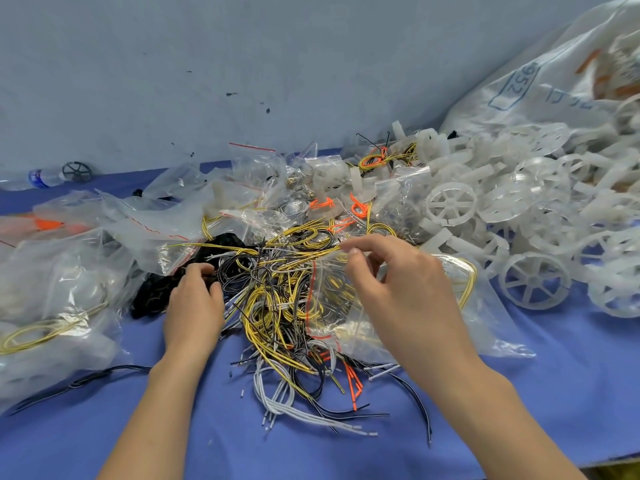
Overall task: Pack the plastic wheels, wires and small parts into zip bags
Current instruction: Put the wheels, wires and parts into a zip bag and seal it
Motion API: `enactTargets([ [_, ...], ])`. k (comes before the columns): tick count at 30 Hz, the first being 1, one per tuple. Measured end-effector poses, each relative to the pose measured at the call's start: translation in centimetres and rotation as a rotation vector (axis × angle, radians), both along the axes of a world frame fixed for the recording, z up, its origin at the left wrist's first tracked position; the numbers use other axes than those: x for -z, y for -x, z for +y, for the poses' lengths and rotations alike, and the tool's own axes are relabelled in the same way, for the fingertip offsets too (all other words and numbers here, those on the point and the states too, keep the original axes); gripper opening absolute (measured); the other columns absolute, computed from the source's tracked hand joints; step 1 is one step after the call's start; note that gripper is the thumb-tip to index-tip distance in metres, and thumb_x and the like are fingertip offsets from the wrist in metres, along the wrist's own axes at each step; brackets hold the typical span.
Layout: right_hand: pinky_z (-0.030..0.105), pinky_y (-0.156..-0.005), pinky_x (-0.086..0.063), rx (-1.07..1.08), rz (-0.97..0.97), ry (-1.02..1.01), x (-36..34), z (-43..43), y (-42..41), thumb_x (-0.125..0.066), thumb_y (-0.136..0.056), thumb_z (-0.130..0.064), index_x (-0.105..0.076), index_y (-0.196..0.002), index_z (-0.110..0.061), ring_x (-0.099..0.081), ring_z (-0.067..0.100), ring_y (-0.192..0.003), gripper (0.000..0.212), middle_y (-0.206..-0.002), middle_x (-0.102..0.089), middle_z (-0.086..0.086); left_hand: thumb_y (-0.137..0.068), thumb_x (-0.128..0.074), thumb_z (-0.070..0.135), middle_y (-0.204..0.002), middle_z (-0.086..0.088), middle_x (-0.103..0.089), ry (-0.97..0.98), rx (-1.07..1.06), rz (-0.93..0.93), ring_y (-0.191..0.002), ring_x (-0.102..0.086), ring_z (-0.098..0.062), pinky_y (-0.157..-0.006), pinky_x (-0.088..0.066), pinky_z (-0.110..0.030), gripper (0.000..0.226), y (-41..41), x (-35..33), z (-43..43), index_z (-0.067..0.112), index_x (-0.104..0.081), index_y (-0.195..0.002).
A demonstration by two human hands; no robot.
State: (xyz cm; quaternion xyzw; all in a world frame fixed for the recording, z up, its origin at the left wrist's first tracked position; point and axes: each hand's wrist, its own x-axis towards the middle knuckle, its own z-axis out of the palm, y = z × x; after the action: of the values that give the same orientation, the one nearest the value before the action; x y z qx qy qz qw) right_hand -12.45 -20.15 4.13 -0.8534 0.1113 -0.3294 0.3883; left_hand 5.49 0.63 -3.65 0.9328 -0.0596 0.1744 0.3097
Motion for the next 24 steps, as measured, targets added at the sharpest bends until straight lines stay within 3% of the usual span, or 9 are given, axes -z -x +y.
enactTargets([
  [6, 0.037, -0.068, -0.049, 0.006, -0.009, -0.007, 0.0, -0.3, 0.1, -0.055, -0.096, -0.031, -0.072, -0.103, -0.033, -0.057, 0.008, -0.077, 0.018, -0.081, -0.063, -0.013, -0.096, -0.048, 0.017, -0.108, -0.019, -0.065, 0.182, -0.122, -0.052, -0.102, -0.057, -0.039, -0.083, -0.04, -0.043, 0.033, 0.0, -2.4, 0.7, 0.008, -0.048, -0.128],
  [9, 0.035, -0.065, -0.046, 0.008, -0.017, -0.011, -0.1, -0.3, 0.2, -0.056, -0.096, -0.031, -0.072, -0.103, -0.033, -0.055, 0.007, -0.073, 0.018, -0.078, -0.062, -0.013, -0.097, -0.046, 0.021, -0.104, -0.014, -0.066, 0.373, -0.135, -0.139, -0.089, -0.062, -0.029, -0.075, -0.043, -0.035, 0.028, 1.1, -4.5, 0.6, 0.01, -0.052, -0.123],
  [11, 0.032, -0.063, -0.043, 0.005, -0.013, -0.011, -0.1, -0.4, 0.2, -0.056, -0.096, -0.03, -0.072, -0.102, -0.033, -0.053, 0.007, -0.07, 0.018, -0.074, -0.059, -0.014, -0.099, -0.048, 0.022, -0.101, -0.006, -0.067, 0.606, 0.051, -0.115, -0.077, -0.066, -0.011, -0.068, -0.051, -0.027, 0.019, 2.4, -6.4, -0.2, 0.016, -0.057, -0.116],
  [14, 0.029, -0.059, -0.036, 0.008, -0.015, -0.017, 0.0, -0.4, 0.2, -0.055, -0.096, -0.03, -0.072, -0.102, -0.032, -0.049, 0.006, -0.064, 0.018, -0.067, -0.053, -0.016, -0.096, -0.058, 0.022, -0.097, -0.002, -0.073, 0.814, 0.515, 0.207, -0.072, -0.067, -0.006, -0.061, -0.054, -0.017, 0.014, 5.7, -9.0, -2.0, 0.024, -0.07, -0.101],
  [18, 0.03, -0.059, -0.039, 0.021, -0.018, -0.009, -0.1, 0.2, 0.2, -0.055, -0.095, -0.032, -0.072, -0.103, -0.031, -0.05, 0.007, -0.064, 0.019, -0.067, -0.054, -0.014, -0.084, -0.063, 0.027, -0.09, -0.006, -0.073, 0.529, 0.947, 0.58, -0.071, -0.065, -0.012, -0.064, -0.053, -0.02, 0.025, 9.3, -10.3, -3.3, 0.02, -0.075, -0.106],
  [20, 0.031, -0.066, -0.043, 0.022, -0.019, 0.01, -0.2, 0.7, 0.2, -0.055, -0.095, -0.032, -0.072, -0.103, -0.031, -0.054, 0.006, -0.071, 0.019, -0.075, -0.06, -0.015, -0.087, -0.063, 0.021, -0.081, -0.005, -0.072, 0.421, 0.962, 0.646, -0.067, -0.065, -0.011, -0.062, -0.053, -0.019, 0.022, 10.0, -10.2, -4.2, 0.017, -0.075, -0.105],
  [24, 0.028, -0.071, -0.043, 0.013, -0.009, 0.045, -0.2, 0.9, 0.1, -0.055, -0.095, -0.031, -0.072, -0.104, -0.03, -0.056, 0.005, -0.076, 0.019, -0.082, -0.058, -0.018, -0.095, -0.058, 0.008, -0.079, -0.004, -0.07, 0.391, 0.839, 0.616, -0.069, -0.061, -0.01, -0.066, -0.053, -0.02, 0.02, 10.1, -8.9, -6.4, 0.012, -0.072, -0.109],
])
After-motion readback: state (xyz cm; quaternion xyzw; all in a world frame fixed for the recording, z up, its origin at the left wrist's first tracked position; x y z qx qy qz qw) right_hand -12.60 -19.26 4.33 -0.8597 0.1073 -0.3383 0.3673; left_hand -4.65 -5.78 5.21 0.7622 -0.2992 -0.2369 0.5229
